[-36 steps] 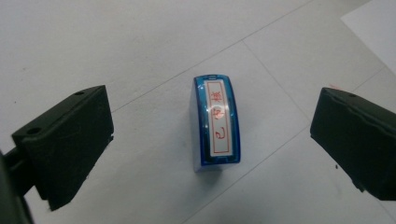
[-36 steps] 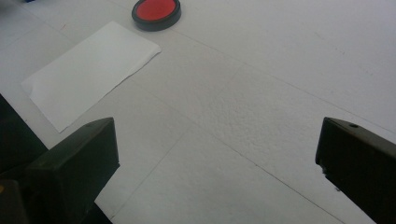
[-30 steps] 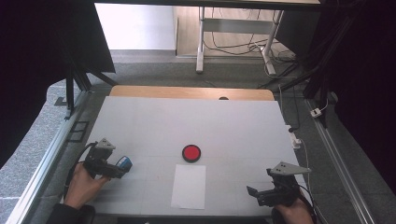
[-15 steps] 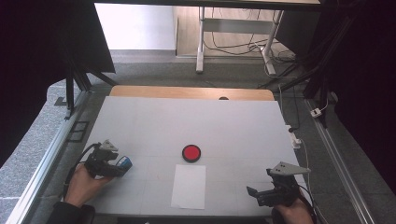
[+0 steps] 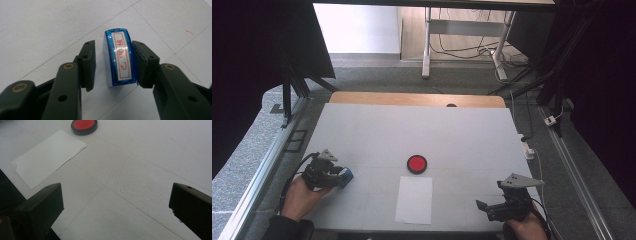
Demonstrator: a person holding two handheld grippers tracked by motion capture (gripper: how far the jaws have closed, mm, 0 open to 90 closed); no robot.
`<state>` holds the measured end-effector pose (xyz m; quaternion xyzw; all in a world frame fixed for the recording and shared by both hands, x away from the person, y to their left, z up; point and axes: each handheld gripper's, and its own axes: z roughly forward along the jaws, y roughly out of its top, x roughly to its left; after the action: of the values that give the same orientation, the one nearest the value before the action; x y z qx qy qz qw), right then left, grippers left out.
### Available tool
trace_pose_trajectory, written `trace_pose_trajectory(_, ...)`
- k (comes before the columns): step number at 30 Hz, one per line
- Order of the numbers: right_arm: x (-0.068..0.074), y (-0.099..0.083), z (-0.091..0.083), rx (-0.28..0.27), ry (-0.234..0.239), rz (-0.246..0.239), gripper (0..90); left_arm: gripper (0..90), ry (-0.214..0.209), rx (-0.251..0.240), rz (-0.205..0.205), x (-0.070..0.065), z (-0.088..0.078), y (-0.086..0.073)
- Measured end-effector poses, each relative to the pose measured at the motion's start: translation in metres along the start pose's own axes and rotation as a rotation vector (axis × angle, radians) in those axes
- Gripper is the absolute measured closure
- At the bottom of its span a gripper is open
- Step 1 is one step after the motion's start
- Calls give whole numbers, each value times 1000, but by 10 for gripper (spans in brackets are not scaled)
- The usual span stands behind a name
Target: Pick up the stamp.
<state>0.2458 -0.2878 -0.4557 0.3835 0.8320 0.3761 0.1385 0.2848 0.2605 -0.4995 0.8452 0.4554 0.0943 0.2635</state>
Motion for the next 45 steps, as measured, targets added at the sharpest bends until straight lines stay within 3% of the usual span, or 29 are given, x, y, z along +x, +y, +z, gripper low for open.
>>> trace_pose_trajectory(5,0,0,0,0,0,0,0,695,2,1,6,0,-1,0)
trace_pose_trajectory(12,0,0,0,2,-2,-2,0,703,9,7,11,-1,-2,1)
trace_pose_trajectory(16,0,0,0,2,-2,-2,0,704,-7,-11,-21,1,-3,1)
trace_pose_trajectory(27,0,0,0,2,-1,-4,0,705,-37,-51,-28,-2,-9,3)
trace_pose_trajectory(39,0,0,0,1,0,-1,0,705,-64,-152,-12,-7,-23,7)
trace_pose_trajectory(45,0,0,0,0,0,-1,0,705,-74,-209,27,-12,-30,11)
